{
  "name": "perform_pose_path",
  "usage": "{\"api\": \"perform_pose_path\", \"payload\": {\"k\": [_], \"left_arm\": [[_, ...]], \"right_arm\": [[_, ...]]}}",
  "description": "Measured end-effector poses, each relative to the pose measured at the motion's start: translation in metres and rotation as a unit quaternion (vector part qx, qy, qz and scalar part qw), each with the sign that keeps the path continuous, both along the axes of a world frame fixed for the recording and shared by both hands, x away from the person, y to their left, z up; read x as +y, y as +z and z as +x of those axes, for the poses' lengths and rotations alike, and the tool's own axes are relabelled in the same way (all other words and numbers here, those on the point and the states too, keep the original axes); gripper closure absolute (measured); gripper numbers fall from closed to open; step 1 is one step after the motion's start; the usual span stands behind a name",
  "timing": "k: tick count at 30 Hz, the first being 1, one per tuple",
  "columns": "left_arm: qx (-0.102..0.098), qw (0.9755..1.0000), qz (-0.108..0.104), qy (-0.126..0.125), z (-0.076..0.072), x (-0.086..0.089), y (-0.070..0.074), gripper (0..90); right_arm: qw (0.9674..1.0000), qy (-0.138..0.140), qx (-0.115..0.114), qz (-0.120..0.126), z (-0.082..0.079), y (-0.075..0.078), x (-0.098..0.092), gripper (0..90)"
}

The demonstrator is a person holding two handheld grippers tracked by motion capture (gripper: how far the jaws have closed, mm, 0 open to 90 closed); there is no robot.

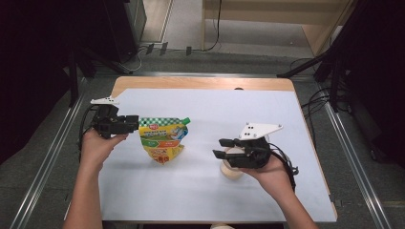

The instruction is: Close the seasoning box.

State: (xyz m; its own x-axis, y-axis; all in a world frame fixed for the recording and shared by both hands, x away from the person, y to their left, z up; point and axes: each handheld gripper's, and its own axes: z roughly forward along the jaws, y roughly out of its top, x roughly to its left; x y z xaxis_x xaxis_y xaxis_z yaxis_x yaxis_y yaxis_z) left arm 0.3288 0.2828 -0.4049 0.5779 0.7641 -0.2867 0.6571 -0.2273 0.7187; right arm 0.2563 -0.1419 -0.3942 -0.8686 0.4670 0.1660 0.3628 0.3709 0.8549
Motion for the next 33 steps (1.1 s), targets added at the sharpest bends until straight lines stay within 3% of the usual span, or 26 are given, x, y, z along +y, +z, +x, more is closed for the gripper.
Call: {"api": "perform_pose_path", "payload": {"k": [3, 10, 25, 33], "left_arm": [[0.005, 1.0, -0.007, -0.005, 0.0, -0.001, -0.002, 43.3], [0.002, 0.9999, 0.004, -0.013, 0.0, -0.003, -0.005, 43.0], [0.005, 0.9996, 0.011, -0.024, 0.0, -0.006, -0.007, 42.6], [0.004, 0.9997, 0.007, -0.024, 0.0, -0.005, -0.007, 42.6]], "right_arm": [[1.0, -0.006, -0.002, -0.003, 0.002, 0.005, -0.008, 59.2], [0.9997, -0.025, 0.005, 0.002, 0.007, 0.014, -0.029, 64.7], [0.9976, -0.067, 0.009, 0.013, 0.012, 0.03, -0.074, 89.7], [0.9945, -0.103, 0.007, 0.018, 0.016, 0.034, -0.098, 90.0]]}}
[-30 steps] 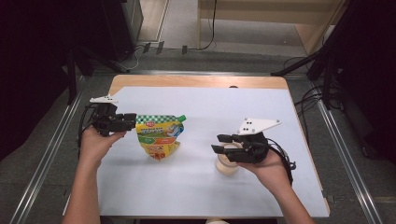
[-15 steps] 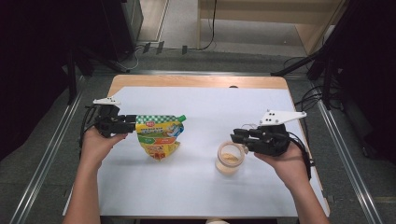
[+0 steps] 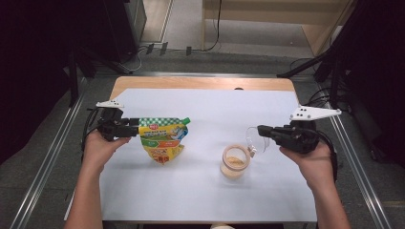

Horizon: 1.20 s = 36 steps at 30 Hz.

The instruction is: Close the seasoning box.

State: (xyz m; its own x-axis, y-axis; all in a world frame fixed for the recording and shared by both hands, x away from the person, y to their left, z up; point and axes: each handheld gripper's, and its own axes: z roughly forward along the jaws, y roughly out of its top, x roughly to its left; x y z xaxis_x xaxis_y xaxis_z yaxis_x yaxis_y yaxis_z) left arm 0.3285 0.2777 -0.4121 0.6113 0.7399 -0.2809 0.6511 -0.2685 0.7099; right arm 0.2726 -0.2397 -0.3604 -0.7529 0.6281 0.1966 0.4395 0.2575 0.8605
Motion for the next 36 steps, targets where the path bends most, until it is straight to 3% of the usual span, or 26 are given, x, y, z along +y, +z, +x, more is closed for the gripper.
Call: {"api": "perform_pose_path", "payload": {"k": [6, 13, 22, 36], "left_arm": [[0.0, 1.0, 0.004, -0.001, 0.0, 0.0, -0.001, 42.5], [0.001, 1.0, 0.004, 0.001, 0.0, 0.0, -0.002, 42.3], [0.003, 1.0, 0.003, 0.0, 0.001, 0.0, -0.003, 41.8], [0.008, 1.0, 0.004, -0.001, 0.002, -0.001, -0.006, 41.4]], "right_arm": [[0.9994, -0.035, -0.002, -0.003, 0.006, -0.005, -0.018, 90.0], [0.9979, -0.059, 0.025, -0.009, 0.016, -0.025, -0.027, 90.0], [0.9971, -0.047, 0.06, -0.004, 0.027, -0.05, -0.021, 90.0], [0.9983, -0.012, 0.057, -0.008, 0.023, -0.056, 0.001, 90.0]]}}
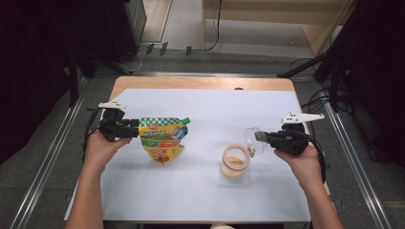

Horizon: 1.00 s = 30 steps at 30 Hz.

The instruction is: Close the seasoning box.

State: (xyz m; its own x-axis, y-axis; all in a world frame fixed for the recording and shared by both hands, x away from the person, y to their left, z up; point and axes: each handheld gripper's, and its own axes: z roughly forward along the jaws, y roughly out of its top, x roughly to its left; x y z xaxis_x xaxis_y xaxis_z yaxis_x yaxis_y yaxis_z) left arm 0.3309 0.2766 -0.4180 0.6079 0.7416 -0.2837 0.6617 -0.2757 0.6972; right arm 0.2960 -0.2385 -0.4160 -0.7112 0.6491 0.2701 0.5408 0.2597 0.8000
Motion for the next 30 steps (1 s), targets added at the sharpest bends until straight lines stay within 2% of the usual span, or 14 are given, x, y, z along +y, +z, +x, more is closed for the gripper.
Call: {"api": "perform_pose_path", "payload": {"k": [11, 20, 27, 30], "left_arm": [[0.003, 1.0, 0.002, 0.001, 0.0, 0.0, -0.002, 40.6], [0.004, 1.0, 0.002, 0.002, 0.001, -0.001, -0.004, 40.4], [0.005, 1.0, 0.004, 0.0, 0.001, -0.002, -0.004, 40.1], [0.005, 1.0, 0.005, -0.001, 0.001, -0.002, -0.005, 39.8]], "right_arm": [[0.9998, 0.016, -0.01, -0.008, -0.002, -0.003, 0.01, 88.9], [0.9997, 0.01, -0.017, -0.011, -0.001, -0.005, 0.009, 83.7], [0.9997, -0.004, -0.022, -0.013, 0.003, -0.012, 0.002, 71.6], [0.9996, -0.016, -0.022, -0.006, 0.005, -0.017, -0.003, 62.3]]}}
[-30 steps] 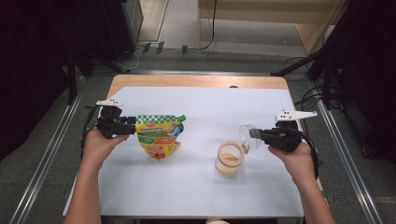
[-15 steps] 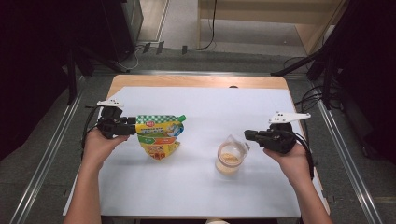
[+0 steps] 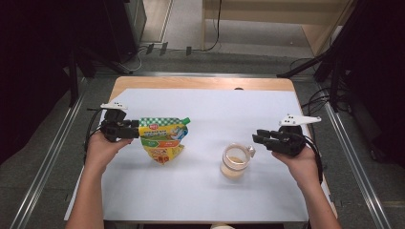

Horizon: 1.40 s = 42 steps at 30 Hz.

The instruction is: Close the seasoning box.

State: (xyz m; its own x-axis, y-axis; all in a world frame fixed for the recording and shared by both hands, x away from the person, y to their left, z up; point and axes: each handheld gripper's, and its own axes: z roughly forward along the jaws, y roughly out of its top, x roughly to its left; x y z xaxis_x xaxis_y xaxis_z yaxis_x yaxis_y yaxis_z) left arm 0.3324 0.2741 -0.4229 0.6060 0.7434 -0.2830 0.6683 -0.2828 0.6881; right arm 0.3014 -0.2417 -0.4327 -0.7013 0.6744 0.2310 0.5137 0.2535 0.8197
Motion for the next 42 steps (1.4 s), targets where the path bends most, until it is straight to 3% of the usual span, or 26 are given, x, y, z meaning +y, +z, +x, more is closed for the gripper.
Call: {"api": "perform_pose_path", "payload": {"k": [4, 14, 17, 20, 25, 32, 39, 42], "left_arm": [[-0.001, 1.0, 0.001, 0.004, 0.0, -0.001, 0.0, 39.6], [0.001, 1.0, 0.006, 0.004, 0.0, -0.001, -0.002, 39.6], [0.001, 1.0, 0.006, 0.005, 0.001, -0.001, -0.003, 39.6], [0.002, 0.9999, 0.008, 0.006, 0.001, -0.002, -0.004, 39.6], [0.002, 0.9999, 0.011, 0.002, 0.001, -0.003, -0.006, 39.6], [0.003, 0.9998, 0.019, 0.01, 0.002, -0.005, -0.009, 38.7], [-0.007, 0.9998, 0.02, 0.004, 0.001, -0.006, -0.009, 39.1], [-0.009, 0.9996, 0.022, 0.016, 0.001, -0.006, -0.01, 37.5]], "right_arm": [[0.9998, -0.018, 0.001, 0.0, 0.004, -0.01, -0.009, 53.3], [0.9985, -0.054, 0.008, -0.005, 0.01, -0.029, -0.029, 46.7], [0.9975, -0.07, -0.014, -0.008, 0.011, -0.037, -0.032, 42.8], [0.9968, -0.079, -0.008, -0.006, 0.013, -0.044, -0.036, 39.9], [0.9937, -0.107, 0.004, -0.033, 0.019, -0.057, -0.04, 33.3], [0.9919, -0.124, 0.012, -0.028, 0.021, -0.065, -0.045, 29.6], [0.9923, -0.119, 0.022, -0.026, 0.022, -0.068, -0.047, 27.6], [0.9924, -0.118, 0.026, -0.026, 0.023, -0.069, -0.047, 27.6]]}}
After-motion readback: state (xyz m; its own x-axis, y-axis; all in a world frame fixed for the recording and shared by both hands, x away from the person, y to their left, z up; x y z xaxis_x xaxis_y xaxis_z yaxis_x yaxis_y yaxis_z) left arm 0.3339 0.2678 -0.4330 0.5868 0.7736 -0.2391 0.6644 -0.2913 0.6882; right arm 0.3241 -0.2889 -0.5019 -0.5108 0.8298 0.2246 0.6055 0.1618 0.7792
